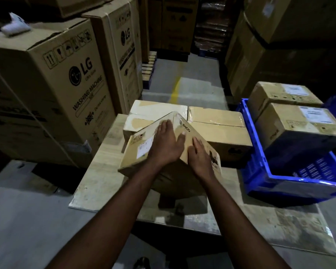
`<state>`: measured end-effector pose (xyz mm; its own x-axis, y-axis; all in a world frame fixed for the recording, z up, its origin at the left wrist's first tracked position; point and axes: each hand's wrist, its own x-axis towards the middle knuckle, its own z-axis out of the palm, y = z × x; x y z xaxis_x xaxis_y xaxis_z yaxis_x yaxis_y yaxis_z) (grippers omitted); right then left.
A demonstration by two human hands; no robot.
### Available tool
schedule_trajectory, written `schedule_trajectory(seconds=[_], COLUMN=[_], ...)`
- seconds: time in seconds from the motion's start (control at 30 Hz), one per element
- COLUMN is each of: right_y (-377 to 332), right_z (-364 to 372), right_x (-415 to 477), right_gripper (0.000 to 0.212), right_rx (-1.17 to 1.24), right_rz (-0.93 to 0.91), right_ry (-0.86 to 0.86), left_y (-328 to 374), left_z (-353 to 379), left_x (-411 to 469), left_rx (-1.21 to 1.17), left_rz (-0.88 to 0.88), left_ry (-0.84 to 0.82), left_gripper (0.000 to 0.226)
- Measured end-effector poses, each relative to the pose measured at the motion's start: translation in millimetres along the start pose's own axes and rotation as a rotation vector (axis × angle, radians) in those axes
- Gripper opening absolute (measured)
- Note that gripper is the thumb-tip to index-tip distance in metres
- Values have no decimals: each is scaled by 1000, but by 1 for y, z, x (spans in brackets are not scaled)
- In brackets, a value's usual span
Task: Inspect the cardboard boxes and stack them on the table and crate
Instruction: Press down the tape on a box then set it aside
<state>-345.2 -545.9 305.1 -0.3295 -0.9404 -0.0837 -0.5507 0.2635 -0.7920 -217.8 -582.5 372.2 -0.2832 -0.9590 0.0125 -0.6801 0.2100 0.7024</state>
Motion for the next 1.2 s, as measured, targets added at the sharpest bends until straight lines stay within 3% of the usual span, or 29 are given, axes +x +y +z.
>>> schedule_trajectory(seconds=[0.17, 0.33, 0.47, 0.8, 1.0, 1.1, 1.2], right_y=[47, 81, 64, 77, 76, 74, 62], right_z=[-7, -5, -3, -22, -20, -17, -10], right_x=[5, 1, 3, 4, 11, 8, 8], right_gripper=[54, 61, 39, 35, 39, 56, 72], right_rx=[-74, 102, 190, -92, -134, -298, -531], right_rz=[239, 516, 455, 375, 374, 310, 74], right_ry=[22, 77, 132, 255, 222, 218, 192], left_y=[-47, -82, -110, -152, -154, -147, -133], left_z=[-32, -52, -51, 13, 17, 21, 25], left_x=[6, -4, -5, -19, -8, -3, 7], left_rx=[-47, -229, -341, -428, -241, 141, 416], left_rz=[-3, -23, -73, -196, -185, -130, 62], left_ry=[35, 50, 42, -29, -24, -12, -39], left_gripper=[60, 55, 51, 47, 55, 63, 72])
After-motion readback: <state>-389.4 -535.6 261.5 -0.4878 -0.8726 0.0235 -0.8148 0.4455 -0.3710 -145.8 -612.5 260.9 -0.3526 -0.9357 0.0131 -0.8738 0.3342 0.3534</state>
